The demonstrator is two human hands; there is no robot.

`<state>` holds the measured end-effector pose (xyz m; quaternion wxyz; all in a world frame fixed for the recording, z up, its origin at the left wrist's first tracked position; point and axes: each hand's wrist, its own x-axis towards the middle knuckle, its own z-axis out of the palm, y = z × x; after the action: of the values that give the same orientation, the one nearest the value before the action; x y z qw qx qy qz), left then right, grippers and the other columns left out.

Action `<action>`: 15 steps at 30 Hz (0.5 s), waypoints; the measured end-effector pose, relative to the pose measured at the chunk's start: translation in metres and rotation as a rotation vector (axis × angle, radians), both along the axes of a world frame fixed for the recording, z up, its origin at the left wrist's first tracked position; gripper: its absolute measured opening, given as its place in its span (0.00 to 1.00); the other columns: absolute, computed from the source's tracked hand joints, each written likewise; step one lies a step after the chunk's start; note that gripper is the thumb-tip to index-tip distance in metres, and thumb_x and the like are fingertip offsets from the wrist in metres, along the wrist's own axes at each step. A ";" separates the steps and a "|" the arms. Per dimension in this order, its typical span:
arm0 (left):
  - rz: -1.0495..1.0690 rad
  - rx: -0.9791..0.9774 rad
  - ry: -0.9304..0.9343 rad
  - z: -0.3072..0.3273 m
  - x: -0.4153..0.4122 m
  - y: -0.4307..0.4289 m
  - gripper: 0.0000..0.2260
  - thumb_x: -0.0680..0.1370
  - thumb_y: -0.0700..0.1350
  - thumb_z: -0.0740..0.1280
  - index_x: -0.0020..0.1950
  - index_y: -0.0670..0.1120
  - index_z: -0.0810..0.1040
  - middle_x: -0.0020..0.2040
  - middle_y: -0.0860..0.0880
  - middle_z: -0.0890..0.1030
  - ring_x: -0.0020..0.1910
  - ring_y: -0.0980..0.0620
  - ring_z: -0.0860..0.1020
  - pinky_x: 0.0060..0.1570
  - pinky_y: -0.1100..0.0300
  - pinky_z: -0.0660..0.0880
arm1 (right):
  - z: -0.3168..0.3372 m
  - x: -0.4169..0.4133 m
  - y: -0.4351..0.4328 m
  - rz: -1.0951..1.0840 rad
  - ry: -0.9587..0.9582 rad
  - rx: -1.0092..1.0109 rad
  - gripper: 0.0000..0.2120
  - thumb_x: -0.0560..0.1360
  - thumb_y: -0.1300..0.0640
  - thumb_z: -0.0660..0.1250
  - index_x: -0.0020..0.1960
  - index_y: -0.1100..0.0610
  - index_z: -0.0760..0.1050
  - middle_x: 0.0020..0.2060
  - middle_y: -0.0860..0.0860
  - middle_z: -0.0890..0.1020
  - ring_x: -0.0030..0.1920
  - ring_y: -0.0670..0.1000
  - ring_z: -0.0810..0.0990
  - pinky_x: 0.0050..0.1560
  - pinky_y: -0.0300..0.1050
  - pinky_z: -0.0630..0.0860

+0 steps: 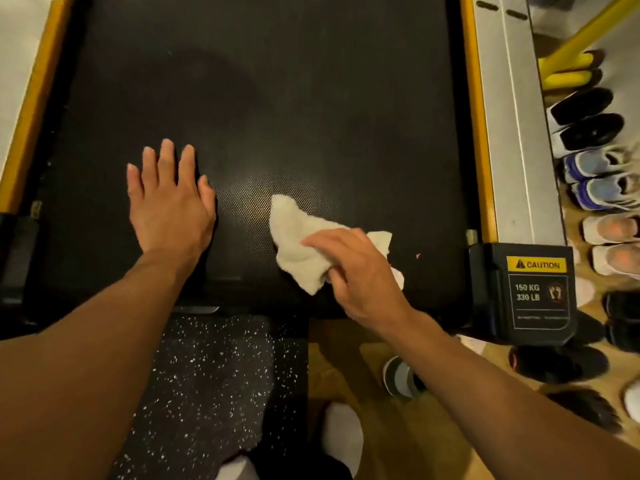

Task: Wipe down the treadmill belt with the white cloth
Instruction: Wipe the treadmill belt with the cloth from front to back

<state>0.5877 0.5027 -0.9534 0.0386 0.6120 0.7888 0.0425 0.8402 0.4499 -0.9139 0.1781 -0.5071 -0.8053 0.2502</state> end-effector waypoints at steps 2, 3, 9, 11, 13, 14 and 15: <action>0.056 -0.016 -0.033 0.003 0.007 -0.007 0.23 0.83 0.51 0.49 0.77 0.45 0.58 0.77 0.40 0.58 0.77 0.38 0.53 0.75 0.41 0.48 | 0.012 0.013 0.003 -0.026 0.038 0.035 0.22 0.67 0.69 0.61 0.60 0.60 0.78 0.55 0.55 0.81 0.54 0.49 0.72 0.58 0.31 0.62; 0.072 -0.030 -0.041 0.004 0.012 -0.012 0.23 0.83 0.51 0.49 0.77 0.45 0.58 0.77 0.40 0.57 0.77 0.38 0.53 0.74 0.41 0.48 | 0.017 0.024 0.014 -0.114 0.009 0.077 0.21 0.69 0.67 0.60 0.60 0.60 0.77 0.55 0.56 0.81 0.54 0.50 0.72 0.57 0.31 0.63; 0.058 -0.119 -0.054 0.011 0.026 -0.047 0.23 0.83 0.52 0.49 0.78 0.47 0.56 0.78 0.41 0.55 0.77 0.38 0.52 0.75 0.41 0.49 | 0.008 0.077 0.027 -0.573 -0.232 -0.059 0.22 0.73 0.69 0.63 0.65 0.55 0.73 0.58 0.55 0.77 0.58 0.57 0.71 0.57 0.40 0.62; 0.057 -0.134 -0.061 0.014 0.030 -0.053 0.23 0.83 0.52 0.50 0.78 0.47 0.56 0.78 0.41 0.56 0.77 0.38 0.52 0.75 0.41 0.49 | 0.004 0.060 -0.013 -0.412 -0.205 -0.089 0.23 0.71 0.70 0.63 0.63 0.54 0.74 0.57 0.53 0.77 0.57 0.53 0.71 0.58 0.34 0.59; 0.059 -0.155 -0.077 0.016 0.031 -0.053 0.23 0.83 0.52 0.50 0.78 0.47 0.56 0.78 0.41 0.56 0.77 0.38 0.52 0.74 0.41 0.49 | 0.009 0.041 -0.047 -0.205 -0.132 -0.174 0.22 0.70 0.69 0.62 0.61 0.53 0.75 0.57 0.50 0.78 0.57 0.49 0.70 0.59 0.28 0.58; 0.060 -0.165 -0.082 0.018 0.031 -0.052 0.23 0.83 0.52 0.50 0.78 0.47 0.56 0.78 0.41 0.56 0.77 0.38 0.53 0.74 0.41 0.50 | 0.014 0.035 -0.055 -0.130 -0.091 -0.211 0.21 0.70 0.67 0.62 0.61 0.53 0.75 0.57 0.50 0.79 0.57 0.47 0.70 0.59 0.26 0.59; 0.060 -0.176 -0.083 0.019 0.031 -0.051 0.23 0.83 0.52 0.50 0.78 0.47 0.56 0.78 0.41 0.56 0.77 0.38 0.53 0.74 0.41 0.50 | 0.018 0.033 -0.056 -0.099 -0.060 -0.210 0.20 0.71 0.66 0.61 0.61 0.54 0.76 0.56 0.50 0.79 0.56 0.46 0.70 0.58 0.26 0.60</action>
<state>0.6185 0.4512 -0.9342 0.1233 0.5801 0.8051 -0.0004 0.8736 0.3943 -0.8960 0.1119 -0.5696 -0.7535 0.3088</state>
